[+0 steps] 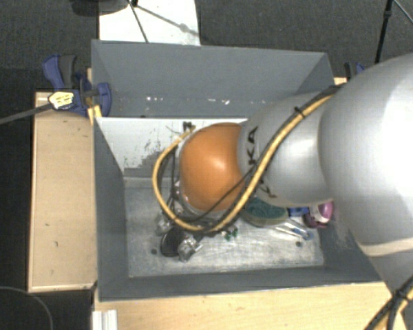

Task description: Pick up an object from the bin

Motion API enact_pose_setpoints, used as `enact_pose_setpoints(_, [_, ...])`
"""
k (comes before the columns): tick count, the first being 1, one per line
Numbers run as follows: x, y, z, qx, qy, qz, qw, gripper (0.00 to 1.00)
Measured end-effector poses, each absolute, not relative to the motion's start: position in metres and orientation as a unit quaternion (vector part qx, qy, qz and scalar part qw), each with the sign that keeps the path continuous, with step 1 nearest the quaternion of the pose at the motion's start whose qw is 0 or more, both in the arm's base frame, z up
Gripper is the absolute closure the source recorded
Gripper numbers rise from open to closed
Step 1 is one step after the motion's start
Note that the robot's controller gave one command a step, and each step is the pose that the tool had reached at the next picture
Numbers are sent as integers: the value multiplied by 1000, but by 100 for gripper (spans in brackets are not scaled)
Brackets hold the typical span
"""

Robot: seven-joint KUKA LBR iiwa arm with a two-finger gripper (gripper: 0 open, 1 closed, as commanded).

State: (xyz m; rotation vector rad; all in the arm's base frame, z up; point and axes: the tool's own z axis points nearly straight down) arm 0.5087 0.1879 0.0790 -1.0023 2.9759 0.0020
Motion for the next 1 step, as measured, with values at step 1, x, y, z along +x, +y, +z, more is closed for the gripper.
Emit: enact_pose_setpoints(1, [492, 185, 225, -312, 950, 0, 5, 100])
